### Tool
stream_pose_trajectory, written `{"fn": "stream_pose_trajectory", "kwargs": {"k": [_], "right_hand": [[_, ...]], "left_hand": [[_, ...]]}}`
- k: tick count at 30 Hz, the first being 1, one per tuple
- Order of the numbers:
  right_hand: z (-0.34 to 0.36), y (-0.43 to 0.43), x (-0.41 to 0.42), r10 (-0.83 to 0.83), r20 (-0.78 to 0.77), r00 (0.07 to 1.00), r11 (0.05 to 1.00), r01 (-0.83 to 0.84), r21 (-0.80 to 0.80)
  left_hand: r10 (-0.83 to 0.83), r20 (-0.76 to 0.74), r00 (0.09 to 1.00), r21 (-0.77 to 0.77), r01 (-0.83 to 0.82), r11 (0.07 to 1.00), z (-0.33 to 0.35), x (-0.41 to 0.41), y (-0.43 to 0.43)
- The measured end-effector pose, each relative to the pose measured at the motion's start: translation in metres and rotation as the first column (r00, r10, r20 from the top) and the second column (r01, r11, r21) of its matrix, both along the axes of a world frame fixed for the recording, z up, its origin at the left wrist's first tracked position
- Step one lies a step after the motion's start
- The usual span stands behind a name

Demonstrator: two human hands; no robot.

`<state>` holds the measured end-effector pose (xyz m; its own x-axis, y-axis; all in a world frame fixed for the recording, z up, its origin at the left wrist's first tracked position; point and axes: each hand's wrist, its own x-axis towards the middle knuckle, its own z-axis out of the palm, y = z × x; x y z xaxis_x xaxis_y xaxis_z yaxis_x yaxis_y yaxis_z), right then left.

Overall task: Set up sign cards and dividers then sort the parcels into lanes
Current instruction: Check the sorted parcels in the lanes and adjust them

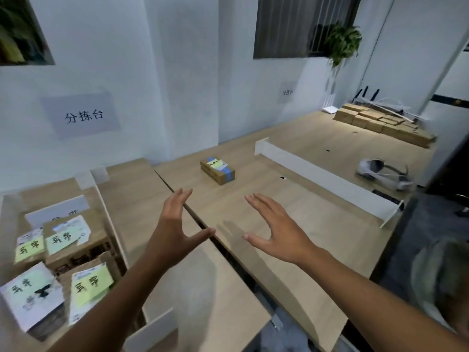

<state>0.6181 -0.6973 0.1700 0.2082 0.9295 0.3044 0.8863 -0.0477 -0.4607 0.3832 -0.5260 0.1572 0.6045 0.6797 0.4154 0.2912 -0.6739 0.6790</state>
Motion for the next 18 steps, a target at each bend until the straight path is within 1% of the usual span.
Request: {"fn": "stream_pose_trajectory", "kwargs": {"k": [2,5,8,12,13,16,18], "right_hand": [[-0.005,0.013,0.035,0.011,0.014,1.000,1.000,-0.011,-0.015],[-0.008,0.034,0.086,0.002,-0.011,1.000,1.000,-0.002,-0.030],[-0.007,0.053,0.131,0.026,0.013,1.000,0.999,-0.025,-0.047],[-0.007,0.070,0.189,0.038,-0.030,0.999,0.997,-0.040,-0.060],[-0.008,0.074,0.203,0.052,-0.022,0.998,0.997,-0.053,-0.059],[-0.009,0.090,0.246,0.072,0.016,0.997,0.995,-0.070,-0.068],[-0.011,0.099,0.273,0.100,-0.023,0.995,0.991,-0.101,-0.087]], "left_hand": [[0.001,0.008,1.000,-0.012,-0.001,1.000,-0.008,0.034,0.011],[0.011,0.015,1.000,-0.035,-0.010,0.999,-0.017,0.085,0.027],[0.033,0.013,0.999,-0.057,-0.032,0.998,-0.022,0.130,0.041],[0.033,-0.032,0.999,-0.064,-0.035,0.997,-0.021,0.185,0.050],[0.029,-0.037,0.999,-0.063,-0.032,0.998,-0.020,0.198,0.053],[0.080,-0.039,0.996,-0.044,-0.082,0.996,-0.015,0.236,0.063],[0.127,-0.041,0.991,-0.039,-0.129,0.991,-0.017,0.257,0.065]]}}
